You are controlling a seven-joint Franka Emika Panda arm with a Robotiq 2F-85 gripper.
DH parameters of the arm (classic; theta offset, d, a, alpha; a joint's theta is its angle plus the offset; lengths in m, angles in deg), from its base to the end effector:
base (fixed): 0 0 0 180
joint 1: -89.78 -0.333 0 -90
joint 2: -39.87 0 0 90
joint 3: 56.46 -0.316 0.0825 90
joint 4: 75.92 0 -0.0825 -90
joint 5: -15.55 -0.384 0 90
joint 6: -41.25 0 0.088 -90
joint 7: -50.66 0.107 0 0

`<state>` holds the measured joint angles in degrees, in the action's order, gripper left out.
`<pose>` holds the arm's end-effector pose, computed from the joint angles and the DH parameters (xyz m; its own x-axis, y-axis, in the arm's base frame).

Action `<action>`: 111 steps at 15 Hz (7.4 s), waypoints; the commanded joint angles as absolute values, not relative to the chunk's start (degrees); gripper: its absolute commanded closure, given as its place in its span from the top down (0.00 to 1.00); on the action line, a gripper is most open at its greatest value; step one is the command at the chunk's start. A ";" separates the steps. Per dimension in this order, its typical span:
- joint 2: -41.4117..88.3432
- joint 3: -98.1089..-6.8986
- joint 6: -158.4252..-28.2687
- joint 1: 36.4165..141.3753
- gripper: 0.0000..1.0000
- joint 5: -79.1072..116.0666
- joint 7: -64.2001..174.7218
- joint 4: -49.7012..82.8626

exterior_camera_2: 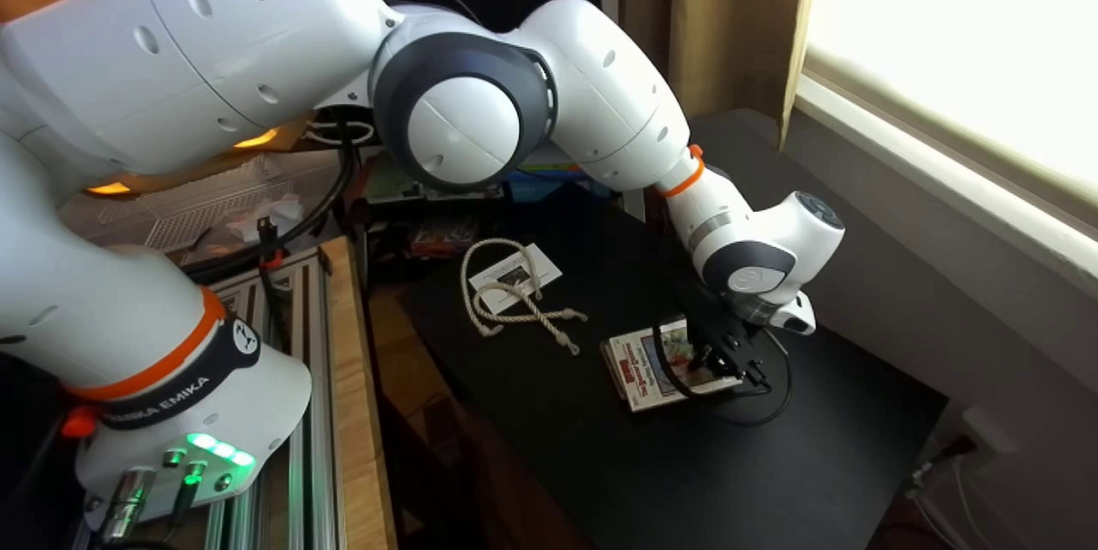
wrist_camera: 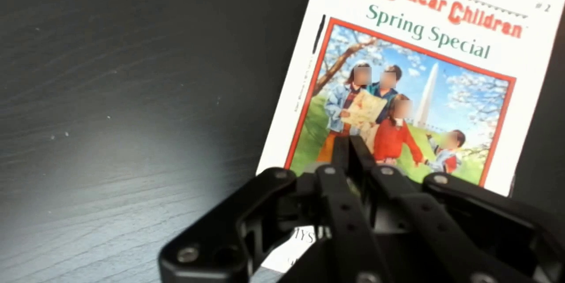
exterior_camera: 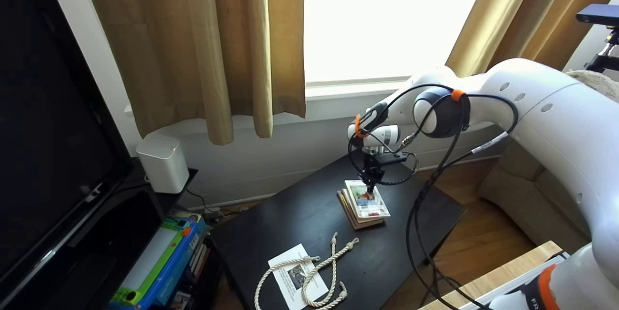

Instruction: Restack the top two books on the right

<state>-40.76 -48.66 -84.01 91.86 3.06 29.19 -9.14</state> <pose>0.6400 -0.0887 -0.1040 0.9283 0.1429 -0.3432 0.1080 -0.9870 -0.1188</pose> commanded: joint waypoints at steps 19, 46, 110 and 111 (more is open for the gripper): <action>-33.25 -50.91 -93.42 92.95 0.01 5.20 15.90 3.98; -36.64 -58.38 -88.19 103.39 0.01 17.10 16.79 1.89; -40.64 -64.72 -90.51 106.11 1.00 13.85 15.93 -6.43; -41.06 -64.29 -89.80 105.33 1.00 14.80 15.60 -7.54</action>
<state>-38.49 -65.65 -92.35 107.60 12.30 17.36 -2.77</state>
